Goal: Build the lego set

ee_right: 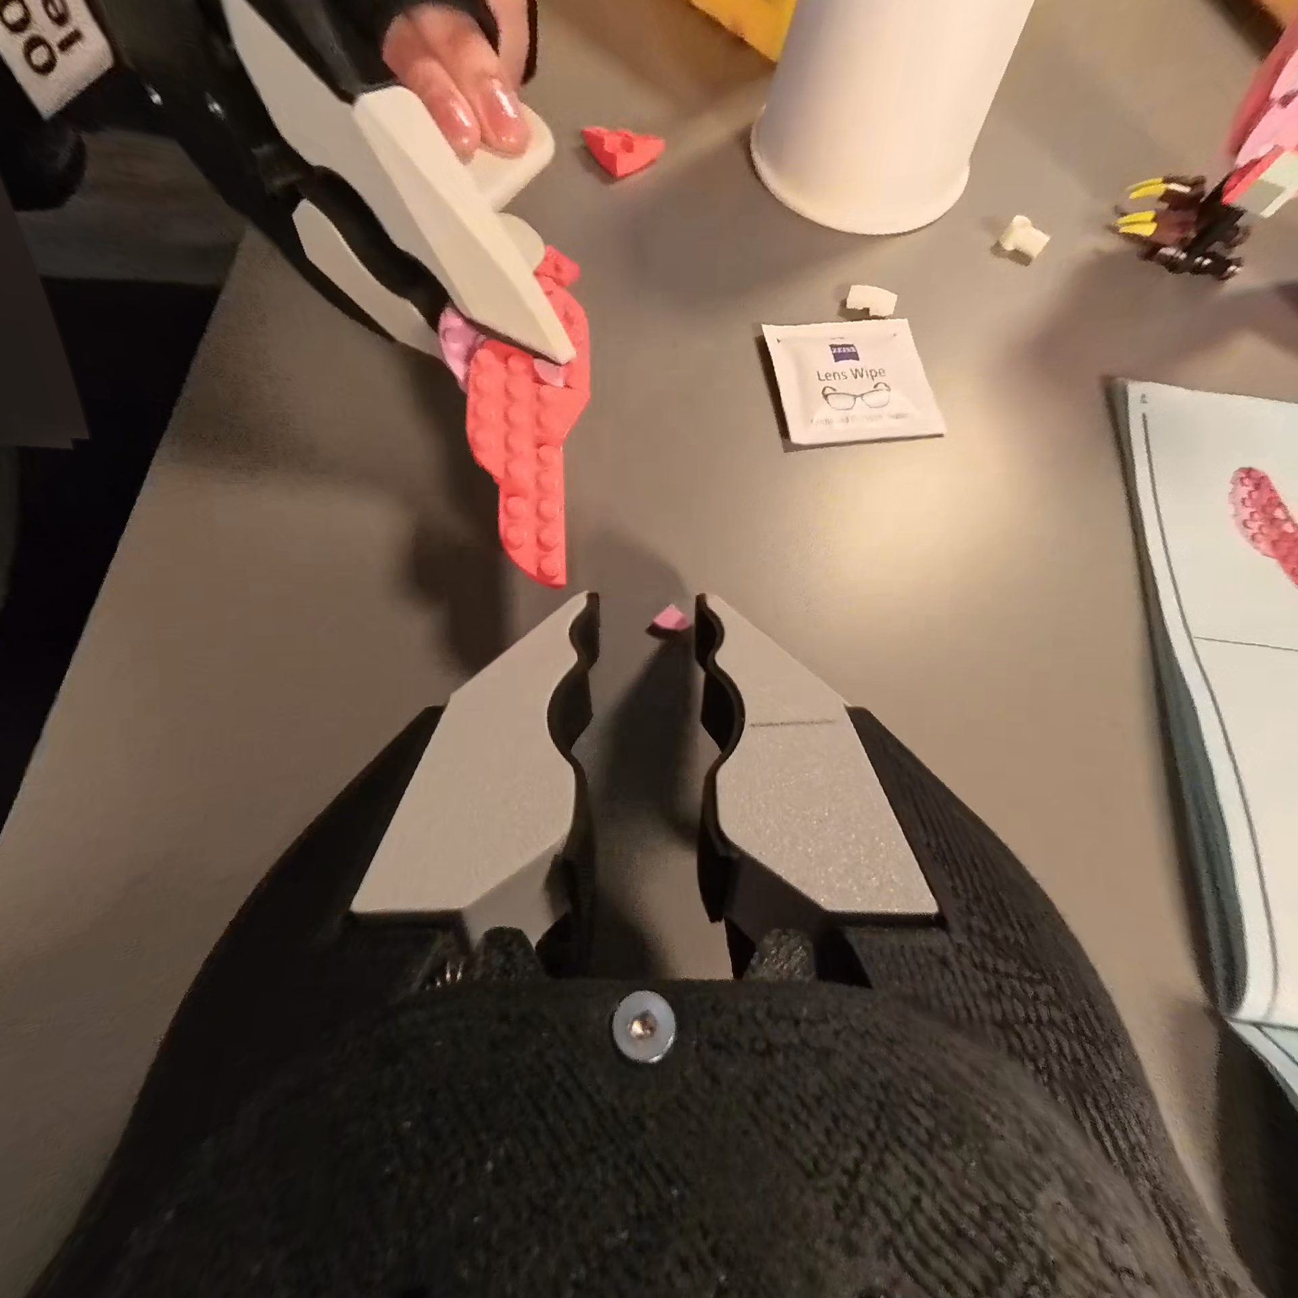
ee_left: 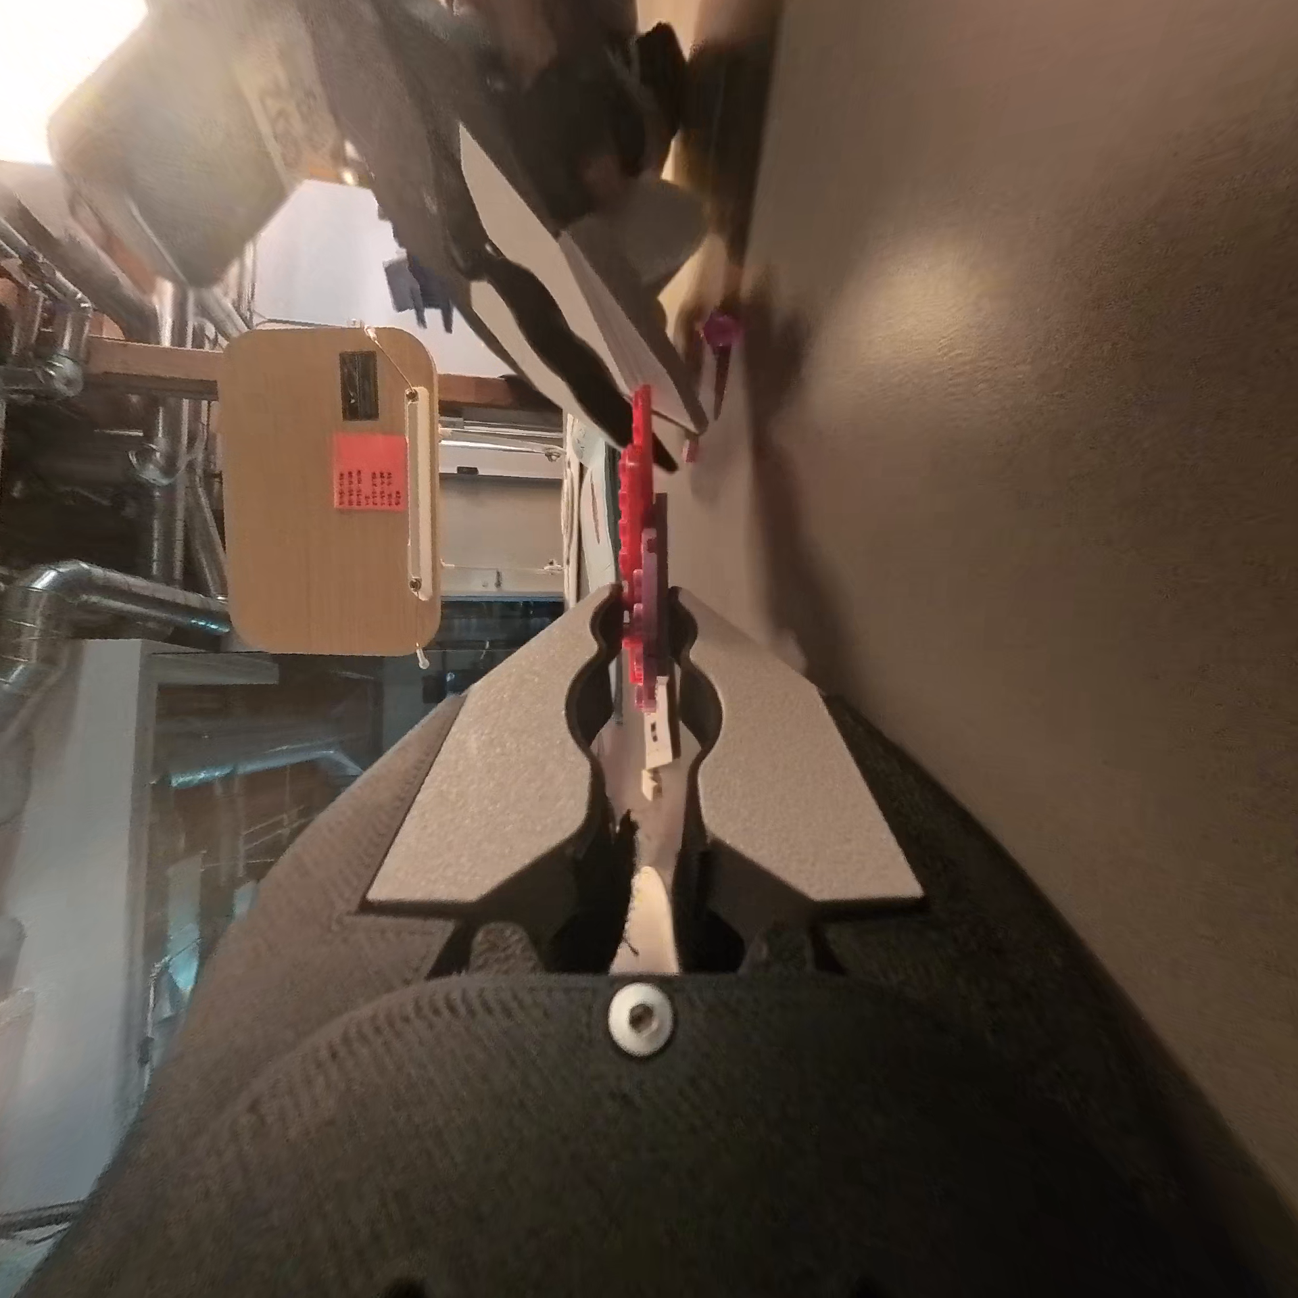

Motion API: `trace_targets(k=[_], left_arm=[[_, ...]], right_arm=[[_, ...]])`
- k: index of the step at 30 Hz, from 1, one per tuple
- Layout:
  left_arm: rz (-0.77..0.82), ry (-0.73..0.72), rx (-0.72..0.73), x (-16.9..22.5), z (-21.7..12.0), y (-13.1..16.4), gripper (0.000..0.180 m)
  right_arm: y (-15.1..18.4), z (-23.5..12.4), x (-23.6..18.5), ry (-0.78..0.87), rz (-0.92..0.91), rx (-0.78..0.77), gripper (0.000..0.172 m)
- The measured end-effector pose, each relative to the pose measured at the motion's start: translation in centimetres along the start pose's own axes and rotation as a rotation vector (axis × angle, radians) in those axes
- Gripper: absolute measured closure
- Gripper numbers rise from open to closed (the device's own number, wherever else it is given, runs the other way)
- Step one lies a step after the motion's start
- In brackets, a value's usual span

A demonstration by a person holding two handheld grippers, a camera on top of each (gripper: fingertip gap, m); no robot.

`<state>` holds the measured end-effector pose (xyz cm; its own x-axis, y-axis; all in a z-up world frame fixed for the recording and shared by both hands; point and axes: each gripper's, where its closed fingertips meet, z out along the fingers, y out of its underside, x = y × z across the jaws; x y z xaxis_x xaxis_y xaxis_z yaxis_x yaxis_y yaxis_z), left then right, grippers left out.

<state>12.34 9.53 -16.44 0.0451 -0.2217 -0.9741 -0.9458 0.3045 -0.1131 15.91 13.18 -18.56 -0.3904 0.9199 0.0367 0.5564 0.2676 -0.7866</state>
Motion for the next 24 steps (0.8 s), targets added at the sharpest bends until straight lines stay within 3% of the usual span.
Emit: trace_targets(k=[4,24], left_arm=[[0.018,-0.028,-0.016,-0.32,0.16,0.00,0.169],[0.085,-0.089,-0.044,-0.91,0.16,-0.40,0.170]], right_arm=[[0.01,0.02,0.32,-0.037,0.076,0.004,0.147],[0.35,0.02,0.32,0.028,-0.020,-0.022,0.164]])
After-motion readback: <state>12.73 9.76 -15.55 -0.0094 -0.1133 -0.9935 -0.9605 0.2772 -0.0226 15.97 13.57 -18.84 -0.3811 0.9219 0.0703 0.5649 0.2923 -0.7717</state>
